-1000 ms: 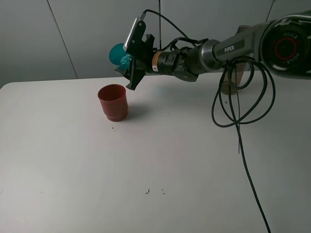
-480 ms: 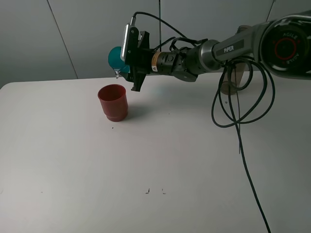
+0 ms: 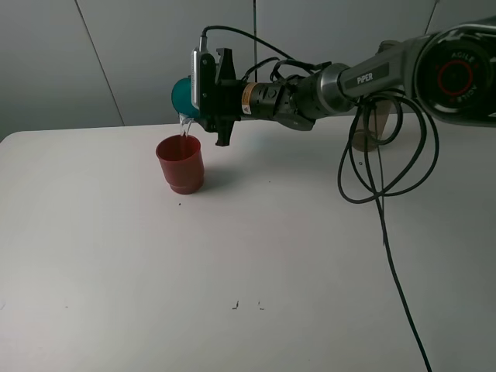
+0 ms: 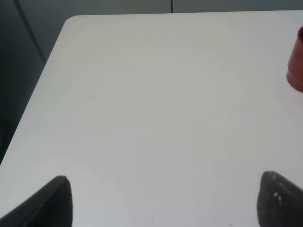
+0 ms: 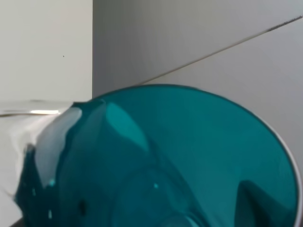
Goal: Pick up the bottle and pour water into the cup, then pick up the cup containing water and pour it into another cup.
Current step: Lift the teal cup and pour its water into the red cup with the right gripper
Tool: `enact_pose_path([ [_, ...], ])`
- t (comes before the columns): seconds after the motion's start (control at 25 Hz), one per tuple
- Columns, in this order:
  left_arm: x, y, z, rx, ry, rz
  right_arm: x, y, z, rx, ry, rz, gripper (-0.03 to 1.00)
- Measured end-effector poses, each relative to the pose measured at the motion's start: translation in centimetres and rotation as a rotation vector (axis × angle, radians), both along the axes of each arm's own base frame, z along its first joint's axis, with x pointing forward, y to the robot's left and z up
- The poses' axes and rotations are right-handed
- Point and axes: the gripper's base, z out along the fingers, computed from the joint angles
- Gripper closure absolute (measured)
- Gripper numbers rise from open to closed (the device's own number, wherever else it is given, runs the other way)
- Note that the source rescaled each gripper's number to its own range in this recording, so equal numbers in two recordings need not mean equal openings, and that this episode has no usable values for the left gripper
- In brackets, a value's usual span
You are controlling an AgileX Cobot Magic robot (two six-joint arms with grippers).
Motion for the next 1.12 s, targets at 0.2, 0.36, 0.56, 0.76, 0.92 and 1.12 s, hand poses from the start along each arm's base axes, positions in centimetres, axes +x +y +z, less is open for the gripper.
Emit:
enact_pose_path([
  [0.2, 0.00, 0.00, 0.00, 0.000, 0.000, 0.000, -0.05, 0.07, 0.00, -0.019, -0.026, 0.010, 0.89],
  [0.36, 0.00, 0.00, 0.00, 0.000, 0.000, 0.000, -0.10, 0.16, 0.00, -0.044, -0.059, 0.023, 0.89],
  [0.56, 0.00, 0.00, 0.00, 0.000, 0.000, 0.000, -0.27, 0.42, 0.02, -0.068, -0.091, 0.039, 0.89],
  [0.76, 0.00, 0.00, 0.00, 0.000, 0.000, 0.000, -0.28, 0.46, 0.04, -0.103, -0.142, 0.056, 0.89],
  [0.92, 0.00, 0.00, 0.00, 0.000, 0.000, 0.000, -0.23, 0.43, 0.08, -0.127, -0.180, 0.062, 0.89],
  [1.12, 0.00, 0.00, 0.00, 0.002, 0.000, -0.001, -0.20, 0.42, 0.13, -0.160, -0.232, 0.073, 0.89],
])
